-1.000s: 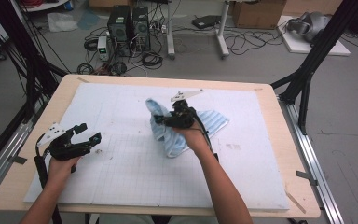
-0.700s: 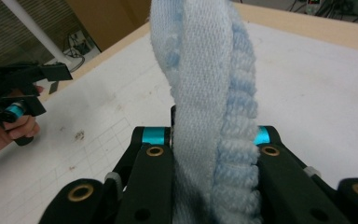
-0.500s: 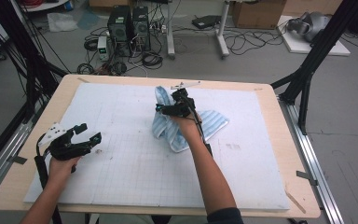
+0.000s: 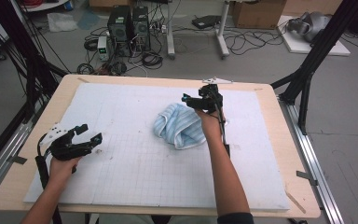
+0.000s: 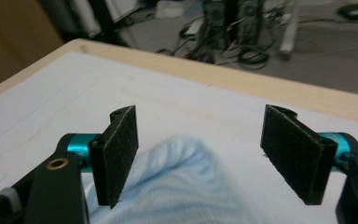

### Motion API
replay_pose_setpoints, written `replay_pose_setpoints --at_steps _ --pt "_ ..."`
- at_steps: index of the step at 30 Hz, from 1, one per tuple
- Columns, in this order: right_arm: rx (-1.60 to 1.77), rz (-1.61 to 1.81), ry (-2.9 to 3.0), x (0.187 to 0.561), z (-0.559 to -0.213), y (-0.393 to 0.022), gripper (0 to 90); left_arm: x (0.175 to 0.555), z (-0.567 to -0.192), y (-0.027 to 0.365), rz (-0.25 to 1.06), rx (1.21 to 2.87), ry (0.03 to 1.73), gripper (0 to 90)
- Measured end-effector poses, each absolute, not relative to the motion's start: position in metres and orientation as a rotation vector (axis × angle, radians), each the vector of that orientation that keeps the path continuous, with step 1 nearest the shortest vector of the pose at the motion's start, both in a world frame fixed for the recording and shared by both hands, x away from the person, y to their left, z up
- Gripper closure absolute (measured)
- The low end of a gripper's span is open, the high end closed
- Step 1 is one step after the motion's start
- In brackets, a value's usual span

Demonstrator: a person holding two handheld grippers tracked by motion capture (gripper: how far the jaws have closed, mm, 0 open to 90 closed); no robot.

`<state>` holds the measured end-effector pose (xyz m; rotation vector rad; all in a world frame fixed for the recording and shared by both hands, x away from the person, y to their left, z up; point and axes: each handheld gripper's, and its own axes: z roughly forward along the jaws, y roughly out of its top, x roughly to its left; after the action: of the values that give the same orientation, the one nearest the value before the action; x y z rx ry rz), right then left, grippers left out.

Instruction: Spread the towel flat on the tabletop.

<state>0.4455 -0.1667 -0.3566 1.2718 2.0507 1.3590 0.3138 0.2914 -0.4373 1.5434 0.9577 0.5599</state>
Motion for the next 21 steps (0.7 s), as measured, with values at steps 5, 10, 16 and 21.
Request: replay_pose_setpoints --at_steps 5,10,16,21 --pt "1.207 1.181 2.121 0.434 -0.370 -0.182 27.1 0.314 -0.438 0.291 0.552 1.543 0.965 19.9" --pt "1.338 0.979 2.176 0.432 -0.409 -0.215 26.2 0.314 -0.437 0.291 0.552 1.547 0.960 20.1" --pt "1.325 0.970 2.341 0.432 -0.435 -0.212 52.9 0.314 -0.438 0.290 0.549 1.543 0.964 20.2" --pt "1.165 1.087 2.574 0.419 -0.432 -0.195 78.3 0.314 -0.438 0.291 0.549 1.540 0.964 20.3"
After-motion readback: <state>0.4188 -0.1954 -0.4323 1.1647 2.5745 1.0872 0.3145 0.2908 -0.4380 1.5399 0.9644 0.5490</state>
